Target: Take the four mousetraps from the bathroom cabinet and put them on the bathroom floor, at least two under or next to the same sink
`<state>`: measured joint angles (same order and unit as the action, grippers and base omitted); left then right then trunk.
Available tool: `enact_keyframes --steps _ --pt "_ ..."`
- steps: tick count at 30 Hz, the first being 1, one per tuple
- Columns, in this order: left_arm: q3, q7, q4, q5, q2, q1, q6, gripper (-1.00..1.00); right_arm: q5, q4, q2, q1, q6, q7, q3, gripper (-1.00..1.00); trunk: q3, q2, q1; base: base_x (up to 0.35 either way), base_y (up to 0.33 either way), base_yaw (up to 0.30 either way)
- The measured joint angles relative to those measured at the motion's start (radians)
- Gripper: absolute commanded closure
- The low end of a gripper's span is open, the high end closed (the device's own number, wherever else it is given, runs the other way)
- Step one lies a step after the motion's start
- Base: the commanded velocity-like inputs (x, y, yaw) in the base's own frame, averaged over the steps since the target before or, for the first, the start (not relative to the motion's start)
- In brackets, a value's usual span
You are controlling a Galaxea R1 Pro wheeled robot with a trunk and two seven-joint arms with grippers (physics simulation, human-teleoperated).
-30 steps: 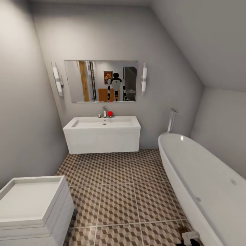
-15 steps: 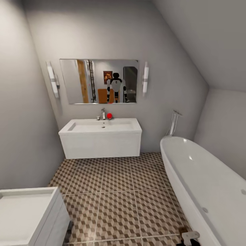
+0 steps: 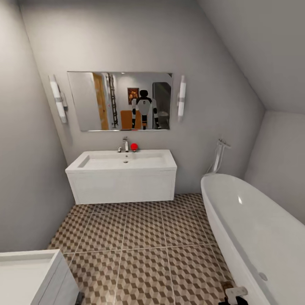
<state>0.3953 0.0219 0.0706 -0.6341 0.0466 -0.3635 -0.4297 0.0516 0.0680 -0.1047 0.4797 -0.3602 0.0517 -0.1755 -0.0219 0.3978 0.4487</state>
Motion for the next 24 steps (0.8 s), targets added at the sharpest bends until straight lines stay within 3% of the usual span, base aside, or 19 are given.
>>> enact_keyframes --steps 9,24 --pt "0.000 0.000 0.000 0.000 0.000 0.000 0.000 1.00 0.000 0.000 0.000 0.000 0.000 0.000 0.000 1.00 0.000 0.000 0.000 0.329 -0.092 0.000" --pt "0.000 0.000 0.000 0.000 0.000 0.000 0.000 1.00 0.000 0.000 0.000 0.000 0.000 0.000 0.000 1.00 0.000 0.000 0.000 0.329 -0.007 0.000"
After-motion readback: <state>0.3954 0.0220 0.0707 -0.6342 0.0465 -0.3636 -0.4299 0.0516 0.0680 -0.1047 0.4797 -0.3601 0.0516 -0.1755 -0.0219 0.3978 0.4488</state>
